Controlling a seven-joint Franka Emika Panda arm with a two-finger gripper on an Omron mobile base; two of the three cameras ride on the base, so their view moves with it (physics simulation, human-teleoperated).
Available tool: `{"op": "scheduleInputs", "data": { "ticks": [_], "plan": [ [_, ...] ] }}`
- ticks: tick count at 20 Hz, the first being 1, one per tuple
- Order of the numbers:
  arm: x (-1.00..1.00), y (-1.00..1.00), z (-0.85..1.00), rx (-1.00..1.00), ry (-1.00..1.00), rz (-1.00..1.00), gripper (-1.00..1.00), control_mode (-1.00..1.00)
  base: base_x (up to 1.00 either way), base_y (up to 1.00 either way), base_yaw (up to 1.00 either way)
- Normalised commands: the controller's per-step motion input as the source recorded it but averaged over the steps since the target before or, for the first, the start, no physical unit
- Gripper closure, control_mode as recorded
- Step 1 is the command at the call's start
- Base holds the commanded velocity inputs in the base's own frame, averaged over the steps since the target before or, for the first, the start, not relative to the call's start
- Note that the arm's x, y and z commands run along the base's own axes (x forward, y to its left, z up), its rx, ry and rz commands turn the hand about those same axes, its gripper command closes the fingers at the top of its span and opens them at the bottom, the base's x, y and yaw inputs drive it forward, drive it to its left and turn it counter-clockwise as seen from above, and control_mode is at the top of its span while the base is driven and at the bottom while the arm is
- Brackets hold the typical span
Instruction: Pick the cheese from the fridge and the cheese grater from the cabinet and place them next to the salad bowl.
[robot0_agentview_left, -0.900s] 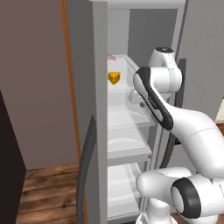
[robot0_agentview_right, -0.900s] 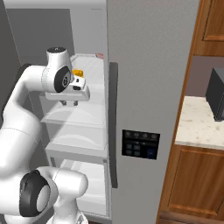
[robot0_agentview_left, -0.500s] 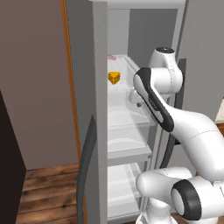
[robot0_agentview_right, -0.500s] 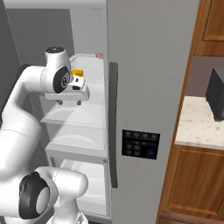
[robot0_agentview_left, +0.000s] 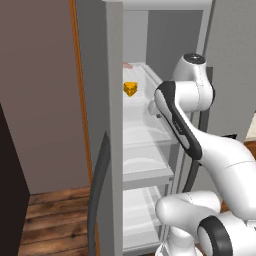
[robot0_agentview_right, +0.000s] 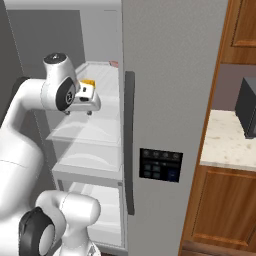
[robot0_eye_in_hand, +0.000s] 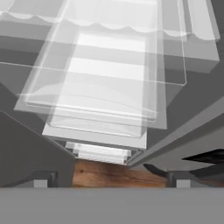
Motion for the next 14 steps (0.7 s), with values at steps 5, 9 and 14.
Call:
{"op": "scheduleInputs", "data": {
  "ticks": [5, 9, 14],
  "plan": [
    [0.0, 0.0, 0.24, 0.0, -0.13, 0.01, -1.0, -1.0, 0.0, 0.0, 0.0],
    [0.0, 0.02, 0.11, 0.0, -0.15, 0.01, -1.0, -1.0, 0.0, 0.0, 0.0],
    [0.0, 0.02, 0.07, 0.0, -0.16, 0.0, -1.0, -1.0, 0.0, 0.0, 0.0]
  ]
}}
